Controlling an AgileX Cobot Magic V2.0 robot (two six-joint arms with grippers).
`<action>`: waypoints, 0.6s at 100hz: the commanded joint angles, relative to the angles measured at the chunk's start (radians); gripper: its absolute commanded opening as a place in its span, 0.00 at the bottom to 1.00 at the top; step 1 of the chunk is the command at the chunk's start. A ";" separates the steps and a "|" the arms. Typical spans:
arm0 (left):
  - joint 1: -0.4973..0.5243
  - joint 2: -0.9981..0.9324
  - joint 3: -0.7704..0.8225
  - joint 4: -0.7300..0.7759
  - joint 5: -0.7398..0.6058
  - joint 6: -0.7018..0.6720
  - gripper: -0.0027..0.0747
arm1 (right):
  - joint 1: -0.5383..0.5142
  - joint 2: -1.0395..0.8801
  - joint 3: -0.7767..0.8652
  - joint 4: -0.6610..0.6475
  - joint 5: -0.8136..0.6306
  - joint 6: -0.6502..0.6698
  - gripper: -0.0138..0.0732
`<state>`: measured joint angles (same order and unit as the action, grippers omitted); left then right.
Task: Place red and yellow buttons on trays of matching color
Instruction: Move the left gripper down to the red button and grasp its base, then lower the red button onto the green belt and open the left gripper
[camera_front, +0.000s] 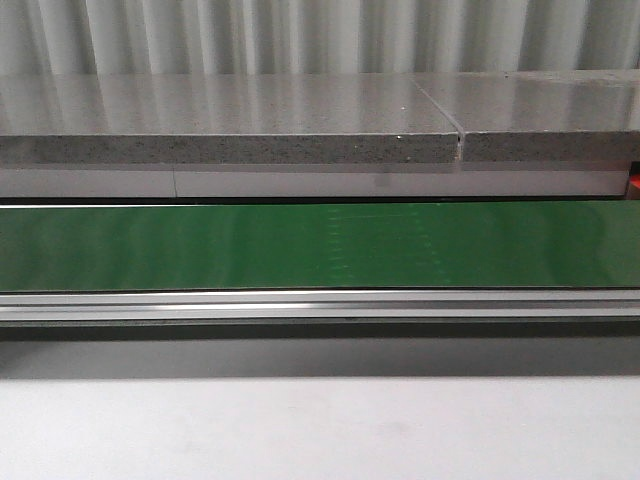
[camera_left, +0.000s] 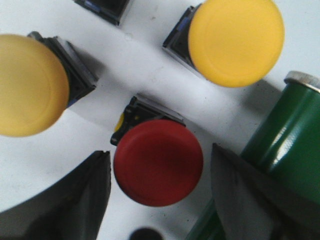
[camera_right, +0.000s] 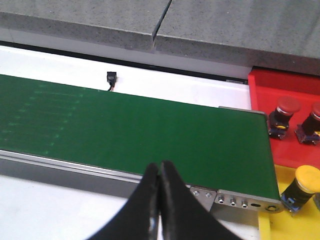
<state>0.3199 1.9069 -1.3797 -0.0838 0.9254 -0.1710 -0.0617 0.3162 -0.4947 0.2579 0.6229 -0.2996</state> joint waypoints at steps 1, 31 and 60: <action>0.002 -0.049 -0.031 -0.013 -0.025 0.003 0.58 | 0.002 0.007 -0.026 0.006 -0.065 -0.006 0.08; 0.002 -0.049 -0.031 -0.013 -0.035 0.005 0.36 | 0.002 0.007 -0.026 0.006 -0.065 -0.006 0.08; 0.000 -0.091 -0.031 -0.013 -0.026 0.036 0.29 | 0.002 0.007 -0.026 0.006 -0.065 -0.006 0.08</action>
<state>0.3199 1.8993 -1.3797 -0.0838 0.9074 -0.1485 -0.0617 0.3162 -0.4947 0.2579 0.6229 -0.2996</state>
